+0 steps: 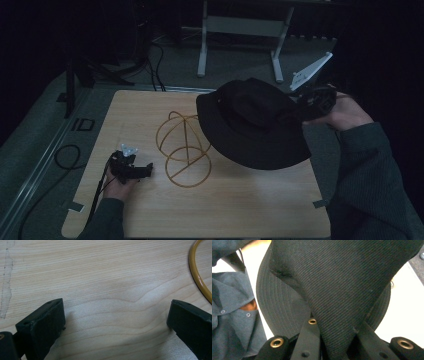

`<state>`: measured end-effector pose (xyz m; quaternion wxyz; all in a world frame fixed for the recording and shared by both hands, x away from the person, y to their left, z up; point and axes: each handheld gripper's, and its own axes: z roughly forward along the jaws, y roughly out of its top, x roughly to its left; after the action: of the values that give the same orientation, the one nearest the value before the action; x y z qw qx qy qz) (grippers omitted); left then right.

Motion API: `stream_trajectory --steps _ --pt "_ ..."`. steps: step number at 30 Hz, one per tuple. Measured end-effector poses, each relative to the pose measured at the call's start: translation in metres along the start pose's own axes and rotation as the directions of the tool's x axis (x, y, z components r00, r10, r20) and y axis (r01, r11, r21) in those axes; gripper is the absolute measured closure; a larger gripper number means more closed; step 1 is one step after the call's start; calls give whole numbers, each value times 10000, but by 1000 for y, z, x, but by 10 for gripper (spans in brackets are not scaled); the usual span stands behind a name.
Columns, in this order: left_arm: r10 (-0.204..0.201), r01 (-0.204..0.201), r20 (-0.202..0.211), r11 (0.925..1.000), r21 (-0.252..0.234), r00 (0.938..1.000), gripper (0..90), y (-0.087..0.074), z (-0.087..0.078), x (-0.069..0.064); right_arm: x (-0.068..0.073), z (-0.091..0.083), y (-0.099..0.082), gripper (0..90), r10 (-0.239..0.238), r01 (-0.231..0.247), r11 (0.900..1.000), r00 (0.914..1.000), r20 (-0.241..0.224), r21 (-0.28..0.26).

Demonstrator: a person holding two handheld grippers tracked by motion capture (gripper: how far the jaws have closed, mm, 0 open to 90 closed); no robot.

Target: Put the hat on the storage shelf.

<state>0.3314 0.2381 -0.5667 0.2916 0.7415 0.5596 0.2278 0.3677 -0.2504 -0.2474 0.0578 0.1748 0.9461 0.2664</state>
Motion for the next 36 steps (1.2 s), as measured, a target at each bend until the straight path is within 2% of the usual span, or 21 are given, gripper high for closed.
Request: stream_trajectory --steps 13,36 --pt "0 0 3 10000 -8 10000 19 0 0 0 4 -2 12 863 -303 303 9992 9995 -6 -279" --pt "8 -8 2 10000 -5 10000 19 0 0 0 9 5 40 863 -796 785 9955 9966 -191 -538"
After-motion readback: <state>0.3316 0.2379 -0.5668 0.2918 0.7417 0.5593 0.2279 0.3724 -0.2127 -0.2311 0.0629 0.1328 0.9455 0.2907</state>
